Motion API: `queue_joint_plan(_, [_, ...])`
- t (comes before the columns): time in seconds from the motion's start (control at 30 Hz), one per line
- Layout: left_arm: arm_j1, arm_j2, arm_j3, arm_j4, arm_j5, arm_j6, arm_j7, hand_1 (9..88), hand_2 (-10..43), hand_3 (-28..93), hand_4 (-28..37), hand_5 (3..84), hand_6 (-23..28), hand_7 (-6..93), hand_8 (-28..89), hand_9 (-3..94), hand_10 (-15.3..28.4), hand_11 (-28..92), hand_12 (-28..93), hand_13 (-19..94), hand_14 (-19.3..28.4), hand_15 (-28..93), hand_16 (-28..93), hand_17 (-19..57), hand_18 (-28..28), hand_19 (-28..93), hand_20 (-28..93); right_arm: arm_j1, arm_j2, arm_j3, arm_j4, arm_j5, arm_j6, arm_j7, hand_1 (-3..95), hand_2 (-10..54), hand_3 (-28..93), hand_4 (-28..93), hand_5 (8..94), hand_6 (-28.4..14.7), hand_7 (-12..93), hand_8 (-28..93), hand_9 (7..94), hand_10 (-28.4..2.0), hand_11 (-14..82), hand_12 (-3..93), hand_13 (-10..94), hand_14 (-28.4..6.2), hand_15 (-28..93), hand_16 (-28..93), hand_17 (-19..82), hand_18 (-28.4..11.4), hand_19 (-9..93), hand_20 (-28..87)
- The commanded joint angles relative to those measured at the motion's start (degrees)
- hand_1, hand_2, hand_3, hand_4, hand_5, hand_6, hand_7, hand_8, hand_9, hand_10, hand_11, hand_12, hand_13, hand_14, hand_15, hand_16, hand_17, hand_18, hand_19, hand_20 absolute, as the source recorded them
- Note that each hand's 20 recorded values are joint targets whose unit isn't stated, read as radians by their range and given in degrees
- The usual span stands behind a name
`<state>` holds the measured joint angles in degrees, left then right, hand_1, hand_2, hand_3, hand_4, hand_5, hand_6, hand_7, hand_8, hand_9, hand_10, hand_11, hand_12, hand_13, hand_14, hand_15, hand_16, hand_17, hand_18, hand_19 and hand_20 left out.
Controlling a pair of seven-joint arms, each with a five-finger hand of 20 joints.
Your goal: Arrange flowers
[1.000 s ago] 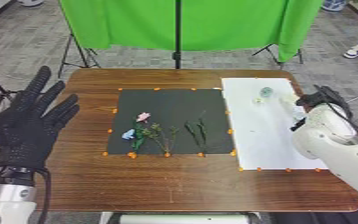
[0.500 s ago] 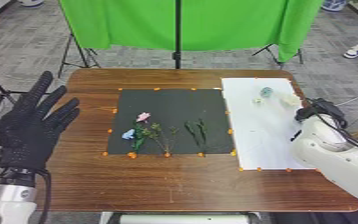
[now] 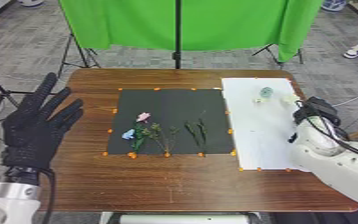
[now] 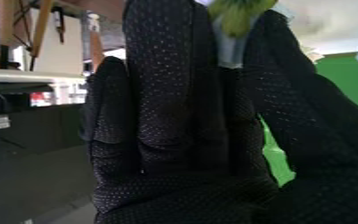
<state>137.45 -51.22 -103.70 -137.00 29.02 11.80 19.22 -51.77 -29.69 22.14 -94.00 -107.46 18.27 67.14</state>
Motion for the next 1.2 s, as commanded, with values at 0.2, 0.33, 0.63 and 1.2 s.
queue_joint_plan(0.2, [0.5,-1.07,-0.07,0.06,0.2,-0.37,-1.08,18.2,7.1,74,-28.3,23.2,2.0,13.1,-10,17.2,13.0,12,16,12,22.3,24,2,-16.9,27.8,43,11,0.2,0.6,-4.0,0.3,-9.0,9.6,1.8,56.9,-9.5,66,-28,85.5,3.0,19,3,93.7,-5.9,17.2,27.3,89,-3.1,48,20,52,-15.7,93,22])
queue_joint_plan(0.33, [0.3,-1.29,-0.16,-0.08,0.52,-0.65,-1.55,18.2,7.1,74,-28.3,23.2,2.2,13.1,-10,17.2,13.0,12,16,12,22.3,24,2,-16.9,27.8,44,11,1.2,0.6,-4.2,-0.3,-10.5,10.7,2.2,56.9,-9.5,67,-28,85.9,2.5,18,3,93.7,-5.9,18.1,27.1,89,-2.9,49,21,53,-15.9,93,24])
queue_joint_plan(0.63, [1.6,-1.22,-1.34,-0.96,0.95,-0.66,-0.85,18.2,7.1,74,-28.3,23.2,2.4,13.2,-10,17.3,13.3,12,16,12,22.4,25,1,-16.9,27.8,44,11,6.4,-0.6,-7.3,-5.2,-13.5,13.5,-0.1,57.1,-9.5,68,-28,86.6,1.9,18,3,93.7,-6.2,19.2,26.5,90,-2.8,49,21,53,-16.0,93,26])
queue_joint_plan(1.2, [-2.3,0.72,-2.08,-0.82,1.56,-2.01,-2.34,18.2,7.5,73,-28.3,23.3,2.8,13.8,-10,17.5,14.2,13,16,12,24.5,29,0,-16.9,28.4,46,12,21.6,-25.5,-22.1,-5.9,-4.8,13.5,-14.6,57.4,-9.5,69,-28,86.3,1.4,17,4,93.7,-6.4,18.9,26.6,89,-2.9,50,21,52,-16.0,93,29])
